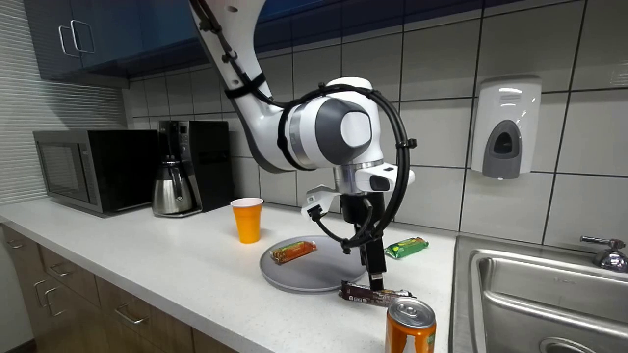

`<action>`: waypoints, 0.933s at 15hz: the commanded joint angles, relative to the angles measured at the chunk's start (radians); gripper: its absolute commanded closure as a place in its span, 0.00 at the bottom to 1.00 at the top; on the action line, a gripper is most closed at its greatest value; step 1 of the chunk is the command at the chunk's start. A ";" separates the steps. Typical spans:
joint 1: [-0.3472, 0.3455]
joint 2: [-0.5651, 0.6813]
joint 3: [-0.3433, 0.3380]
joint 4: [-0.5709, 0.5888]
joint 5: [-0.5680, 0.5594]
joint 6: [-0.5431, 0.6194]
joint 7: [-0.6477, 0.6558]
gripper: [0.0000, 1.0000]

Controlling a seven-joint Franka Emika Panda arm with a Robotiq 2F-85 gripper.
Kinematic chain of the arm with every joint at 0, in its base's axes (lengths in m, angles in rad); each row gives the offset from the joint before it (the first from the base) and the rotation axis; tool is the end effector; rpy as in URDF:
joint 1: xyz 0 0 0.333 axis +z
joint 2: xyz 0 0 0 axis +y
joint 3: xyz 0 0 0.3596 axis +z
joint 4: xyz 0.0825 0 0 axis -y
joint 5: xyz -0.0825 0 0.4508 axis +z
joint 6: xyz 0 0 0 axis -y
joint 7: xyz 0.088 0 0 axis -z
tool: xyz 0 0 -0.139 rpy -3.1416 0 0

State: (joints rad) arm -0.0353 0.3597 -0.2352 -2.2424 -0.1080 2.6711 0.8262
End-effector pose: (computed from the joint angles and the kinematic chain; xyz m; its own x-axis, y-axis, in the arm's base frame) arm 0.5823 -0.1646 0.1694 0.5500 -0.8222 0.1467 -0.8340 -0.5501 0.0438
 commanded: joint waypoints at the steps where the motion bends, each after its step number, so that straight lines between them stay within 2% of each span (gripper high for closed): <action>1: 0.010 0.059 -0.017 0.060 0.039 -0.008 0.017 0.00; 11: 0.015 0.147 -0.043 0.120 0.082 -0.019 0.010 0.00; 12: 0.015 0.152 -0.044 0.123 0.085 -0.018 0.010 0.25; 14: 0.014 0.159 -0.045 0.130 0.091 -0.018 0.006 0.34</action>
State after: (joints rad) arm -0.0328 0.5011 -0.2660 -2.1430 -0.0390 2.6708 0.8262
